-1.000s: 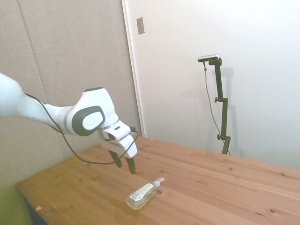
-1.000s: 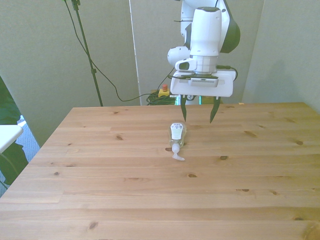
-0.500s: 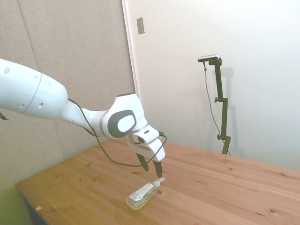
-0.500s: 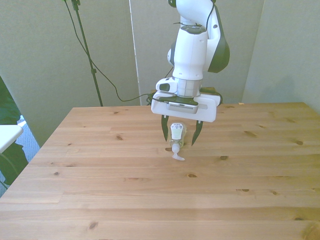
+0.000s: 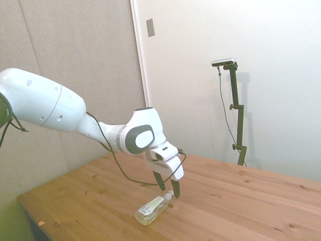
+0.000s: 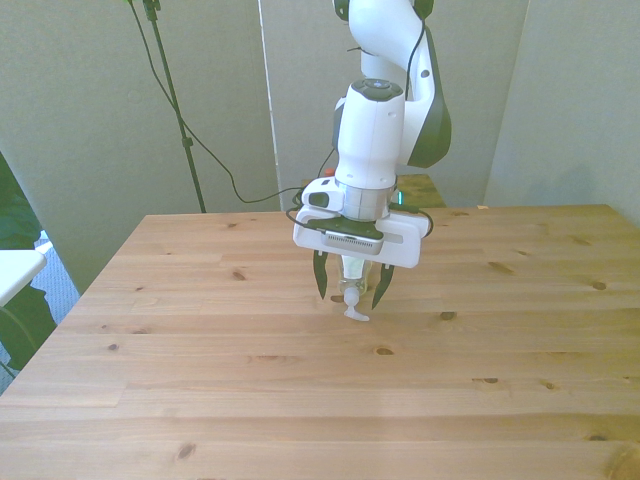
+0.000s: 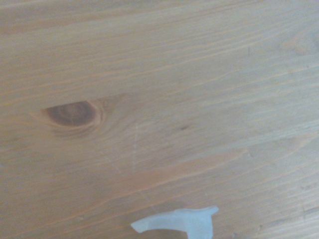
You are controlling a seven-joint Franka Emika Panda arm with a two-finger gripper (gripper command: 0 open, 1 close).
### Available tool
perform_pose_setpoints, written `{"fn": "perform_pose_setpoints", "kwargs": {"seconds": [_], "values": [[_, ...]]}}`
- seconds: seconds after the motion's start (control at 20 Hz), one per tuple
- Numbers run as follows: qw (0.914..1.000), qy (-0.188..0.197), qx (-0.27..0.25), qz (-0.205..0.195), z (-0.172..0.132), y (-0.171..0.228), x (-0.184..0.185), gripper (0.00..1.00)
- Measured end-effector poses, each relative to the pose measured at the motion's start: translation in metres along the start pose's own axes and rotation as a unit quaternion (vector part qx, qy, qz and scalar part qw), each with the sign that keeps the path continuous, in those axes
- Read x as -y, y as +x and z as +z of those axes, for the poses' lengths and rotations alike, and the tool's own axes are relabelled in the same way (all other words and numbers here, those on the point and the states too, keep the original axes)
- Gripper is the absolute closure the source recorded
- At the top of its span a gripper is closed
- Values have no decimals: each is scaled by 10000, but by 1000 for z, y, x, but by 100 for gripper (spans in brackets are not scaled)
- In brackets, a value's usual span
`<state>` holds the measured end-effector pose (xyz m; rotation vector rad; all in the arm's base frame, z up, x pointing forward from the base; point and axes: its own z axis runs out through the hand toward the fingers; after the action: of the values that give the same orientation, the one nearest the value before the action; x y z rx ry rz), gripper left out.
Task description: Stand the sanitizer
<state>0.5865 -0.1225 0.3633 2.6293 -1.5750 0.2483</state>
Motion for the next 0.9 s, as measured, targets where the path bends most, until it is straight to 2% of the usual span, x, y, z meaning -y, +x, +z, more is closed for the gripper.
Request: {"fn": "perform_pose_setpoints", "kwargs": {"seconds": [0.05,0.9], "values": [[10000,-18,2,16,5,2,-1,100],[9996,73,13,273,16,17,-6,100]]}}
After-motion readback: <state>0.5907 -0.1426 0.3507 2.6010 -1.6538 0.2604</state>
